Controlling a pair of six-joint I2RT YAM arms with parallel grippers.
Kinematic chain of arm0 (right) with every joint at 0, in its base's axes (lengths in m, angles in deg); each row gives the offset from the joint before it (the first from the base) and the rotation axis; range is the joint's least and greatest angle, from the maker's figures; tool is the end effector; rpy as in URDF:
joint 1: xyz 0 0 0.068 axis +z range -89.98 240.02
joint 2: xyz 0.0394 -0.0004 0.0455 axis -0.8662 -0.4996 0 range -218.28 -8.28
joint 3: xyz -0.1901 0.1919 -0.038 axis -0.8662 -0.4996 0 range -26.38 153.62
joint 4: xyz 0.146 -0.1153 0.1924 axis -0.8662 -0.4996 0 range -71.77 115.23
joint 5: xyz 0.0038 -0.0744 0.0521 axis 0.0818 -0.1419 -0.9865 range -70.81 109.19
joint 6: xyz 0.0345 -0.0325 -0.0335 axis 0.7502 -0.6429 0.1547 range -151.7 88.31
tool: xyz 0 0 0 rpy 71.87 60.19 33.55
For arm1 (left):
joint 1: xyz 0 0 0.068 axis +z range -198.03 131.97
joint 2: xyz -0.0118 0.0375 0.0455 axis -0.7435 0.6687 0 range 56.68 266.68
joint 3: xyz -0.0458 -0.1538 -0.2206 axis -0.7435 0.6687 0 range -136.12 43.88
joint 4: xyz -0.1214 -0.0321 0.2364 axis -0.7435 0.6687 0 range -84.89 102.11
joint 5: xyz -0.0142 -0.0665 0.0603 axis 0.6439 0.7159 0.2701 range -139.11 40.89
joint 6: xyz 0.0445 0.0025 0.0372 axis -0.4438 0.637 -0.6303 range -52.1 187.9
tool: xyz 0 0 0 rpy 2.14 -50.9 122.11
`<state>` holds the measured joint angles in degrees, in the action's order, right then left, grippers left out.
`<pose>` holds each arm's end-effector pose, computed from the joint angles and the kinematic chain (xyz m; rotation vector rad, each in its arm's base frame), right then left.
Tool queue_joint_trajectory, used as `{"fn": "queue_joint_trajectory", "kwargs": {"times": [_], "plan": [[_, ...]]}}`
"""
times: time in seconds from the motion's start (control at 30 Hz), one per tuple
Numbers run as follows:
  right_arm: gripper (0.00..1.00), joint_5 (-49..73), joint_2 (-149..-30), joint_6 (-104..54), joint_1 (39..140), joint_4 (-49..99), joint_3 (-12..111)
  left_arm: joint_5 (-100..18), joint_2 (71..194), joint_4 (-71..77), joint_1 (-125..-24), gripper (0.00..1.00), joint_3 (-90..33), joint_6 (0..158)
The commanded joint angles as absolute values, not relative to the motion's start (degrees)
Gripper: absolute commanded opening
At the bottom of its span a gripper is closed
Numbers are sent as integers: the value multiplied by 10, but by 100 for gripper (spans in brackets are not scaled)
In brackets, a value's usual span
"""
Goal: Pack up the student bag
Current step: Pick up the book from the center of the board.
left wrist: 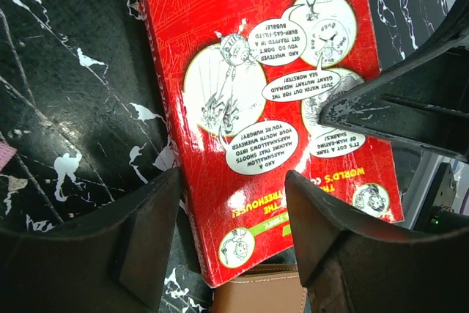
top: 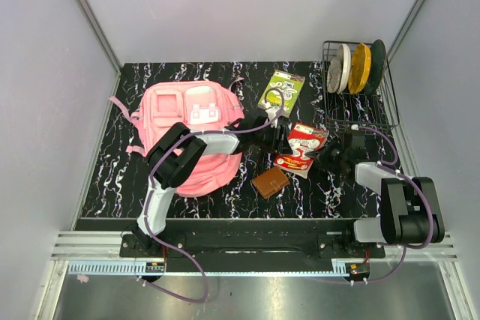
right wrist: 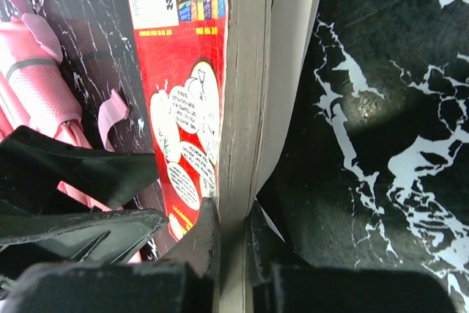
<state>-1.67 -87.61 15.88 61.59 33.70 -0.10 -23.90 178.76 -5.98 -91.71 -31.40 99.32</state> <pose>0.2502 0.0217 0.1287 0.7797 2.3172 0.8323 0.3253 -0.3352 0.1296 0.5261 2.3404 -1.1673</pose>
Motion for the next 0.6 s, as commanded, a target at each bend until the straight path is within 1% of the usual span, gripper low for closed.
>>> {"fn": "queue_joint_trajectory", "kwargs": {"times": [0.0, 0.03, 0.07, 0.13, 0.2, 0.23, 0.4, 0.47, 0.57], "plan": [[0, -20, -837, 144, 634, 275, 8, -198, 1761, -41, -949, 62, -320, 998], [0, -14, -826, 140, 634, 256, 12, -206, 1751, -34, -948, 64, -320, 993], [0, -15, -800, 131, 634, 235, 20, -220, 1745, -20, -947, 70, -319, 983], [0, -25, -772, 128, 634, 215, 27, -233, 1716, -21, -945, 80, -307, 972], [0, -37, -730, 130, 634, 201, 34, -258, 1679, -31, -937, 96, -281, 964], [0, -40, -716, 130, 634, 194, 39, -261, 1665, -38, -926, 99, -271, 965], [0, -75, -639, 124, 633, 164, 54, -259, 1564, -70, -882, 99, -204, 980], [0, -95, -620, 122, 634, 167, 61, -243, 1542, -60, -860, 99, -198, 976], [0, -161, -615, 104, 634, 171, 82, -213, 1513, -50, -840, 99, -203, 973]]}}
